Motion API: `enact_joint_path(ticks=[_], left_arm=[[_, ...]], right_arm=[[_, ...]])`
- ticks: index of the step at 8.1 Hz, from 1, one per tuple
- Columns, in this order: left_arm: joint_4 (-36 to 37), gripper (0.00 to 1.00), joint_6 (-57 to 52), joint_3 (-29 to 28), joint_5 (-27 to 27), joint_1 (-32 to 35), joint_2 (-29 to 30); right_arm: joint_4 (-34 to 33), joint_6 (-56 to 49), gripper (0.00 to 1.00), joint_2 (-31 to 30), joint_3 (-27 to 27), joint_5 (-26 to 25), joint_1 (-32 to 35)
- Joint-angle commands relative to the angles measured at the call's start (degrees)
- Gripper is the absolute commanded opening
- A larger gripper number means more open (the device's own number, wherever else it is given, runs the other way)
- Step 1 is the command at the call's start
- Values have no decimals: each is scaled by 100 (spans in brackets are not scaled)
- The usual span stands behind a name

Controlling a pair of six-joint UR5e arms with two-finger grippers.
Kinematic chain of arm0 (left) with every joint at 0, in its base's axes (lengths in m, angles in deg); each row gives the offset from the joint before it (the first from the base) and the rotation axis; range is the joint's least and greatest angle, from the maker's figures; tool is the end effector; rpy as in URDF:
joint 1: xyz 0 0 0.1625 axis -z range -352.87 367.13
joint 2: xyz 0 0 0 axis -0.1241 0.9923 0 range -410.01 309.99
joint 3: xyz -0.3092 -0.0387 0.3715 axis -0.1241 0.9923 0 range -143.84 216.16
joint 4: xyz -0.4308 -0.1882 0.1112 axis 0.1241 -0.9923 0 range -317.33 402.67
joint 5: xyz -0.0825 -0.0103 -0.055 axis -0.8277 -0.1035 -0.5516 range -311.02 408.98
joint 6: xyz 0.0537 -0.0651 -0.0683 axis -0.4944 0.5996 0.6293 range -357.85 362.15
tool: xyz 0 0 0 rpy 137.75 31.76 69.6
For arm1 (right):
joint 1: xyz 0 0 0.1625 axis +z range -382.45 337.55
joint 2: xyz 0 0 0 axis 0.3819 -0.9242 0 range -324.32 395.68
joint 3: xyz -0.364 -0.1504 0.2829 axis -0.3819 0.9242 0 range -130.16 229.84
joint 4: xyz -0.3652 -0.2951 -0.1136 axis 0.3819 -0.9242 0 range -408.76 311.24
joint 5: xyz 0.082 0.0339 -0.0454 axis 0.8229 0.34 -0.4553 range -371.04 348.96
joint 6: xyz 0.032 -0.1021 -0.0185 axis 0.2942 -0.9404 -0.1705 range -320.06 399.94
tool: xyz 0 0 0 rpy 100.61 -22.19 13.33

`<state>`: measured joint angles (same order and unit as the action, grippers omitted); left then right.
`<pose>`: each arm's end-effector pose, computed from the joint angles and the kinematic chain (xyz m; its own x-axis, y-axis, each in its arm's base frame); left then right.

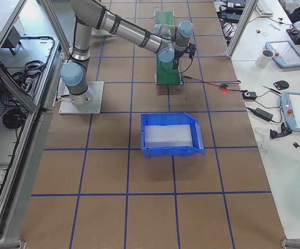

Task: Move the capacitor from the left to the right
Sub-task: 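Raise the open left gripper away from the belt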

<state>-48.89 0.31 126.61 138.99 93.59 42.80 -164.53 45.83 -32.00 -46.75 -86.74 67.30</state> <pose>-0.0974 -0.5846 0.5038 -0.9996 -0.0298 0.0026 -0.0295 0.9960 0.0840 0.1571 -0.6850 0.2761 -0.9634 0.1200 -0.2397 0.1036 0.9914 0.0797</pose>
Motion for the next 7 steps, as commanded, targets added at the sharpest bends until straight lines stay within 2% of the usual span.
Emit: enact_joint_path(ticks=[1, 2, 7], left_arm=[[-977, 100, -44, -862, 17, 291, -491], [-1135, 100, -53, -836, 26, 327, -701], [-592, 100, -54, -862, 88, 336, -396]], right_arm=[[20, 1, 100, -26, -140, 2, 7], [28, 1, 100, -26, -141, 11, 25], [28, 1, 100, -44, -141, 20, 25]])
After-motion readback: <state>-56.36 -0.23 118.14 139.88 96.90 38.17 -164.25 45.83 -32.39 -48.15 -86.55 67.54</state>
